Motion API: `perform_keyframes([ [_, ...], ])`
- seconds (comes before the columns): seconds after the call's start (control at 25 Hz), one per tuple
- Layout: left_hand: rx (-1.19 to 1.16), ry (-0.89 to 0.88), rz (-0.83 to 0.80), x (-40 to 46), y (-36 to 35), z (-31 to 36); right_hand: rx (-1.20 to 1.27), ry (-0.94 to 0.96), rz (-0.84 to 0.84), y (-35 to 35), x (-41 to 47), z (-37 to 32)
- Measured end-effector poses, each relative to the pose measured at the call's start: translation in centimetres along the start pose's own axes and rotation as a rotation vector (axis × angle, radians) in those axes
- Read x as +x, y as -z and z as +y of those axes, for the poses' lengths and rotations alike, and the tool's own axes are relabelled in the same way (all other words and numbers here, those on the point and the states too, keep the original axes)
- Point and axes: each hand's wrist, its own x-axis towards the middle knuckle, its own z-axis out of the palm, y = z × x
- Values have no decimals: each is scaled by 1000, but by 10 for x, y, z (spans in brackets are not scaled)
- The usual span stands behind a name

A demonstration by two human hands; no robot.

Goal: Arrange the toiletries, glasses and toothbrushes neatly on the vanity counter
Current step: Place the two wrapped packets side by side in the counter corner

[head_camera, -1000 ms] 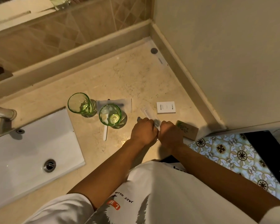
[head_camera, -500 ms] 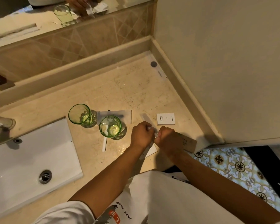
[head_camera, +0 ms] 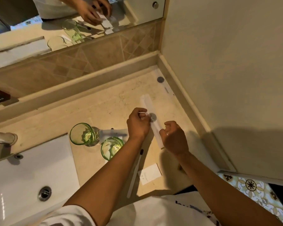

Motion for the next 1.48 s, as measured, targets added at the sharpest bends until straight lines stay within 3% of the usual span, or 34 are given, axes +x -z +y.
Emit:
perform_keyframes([
  [0.08, -57, 45, 23, 23, -7, 12, 176, -248, -227, 4, 25, 1],
  [0.16, -97, 96, 46, 48, -15, 22, 230, -313, -296, 3, 50, 4],
  [0.48, -43, 129, -21, 137, -54, 40, 438, -373, -242, -10, 133, 14],
  [0.64, 49, 100, -4, 169, -61, 42, 281, -299, -209, -20, 158, 18],
  [0.92, 384, -205, -65, 191, -63, 34, 76, -234, -88, -36, 167, 13],
  [1.12, 655, -319, -58, 196, -64, 31, 97, -243, 46, -37, 162, 16],
  [1.28, 756, -524, -41, 187, -54, 24, -49, -54, 50, -37, 158, 17],
  [1.36, 839, -662, -168, 188, -48, 19, -112, 45, 1, -38, 158, 14],
  [1.48, 1034, -722, -429, 195, -46, 16, -221, 154, -50, -41, 160, 9],
])
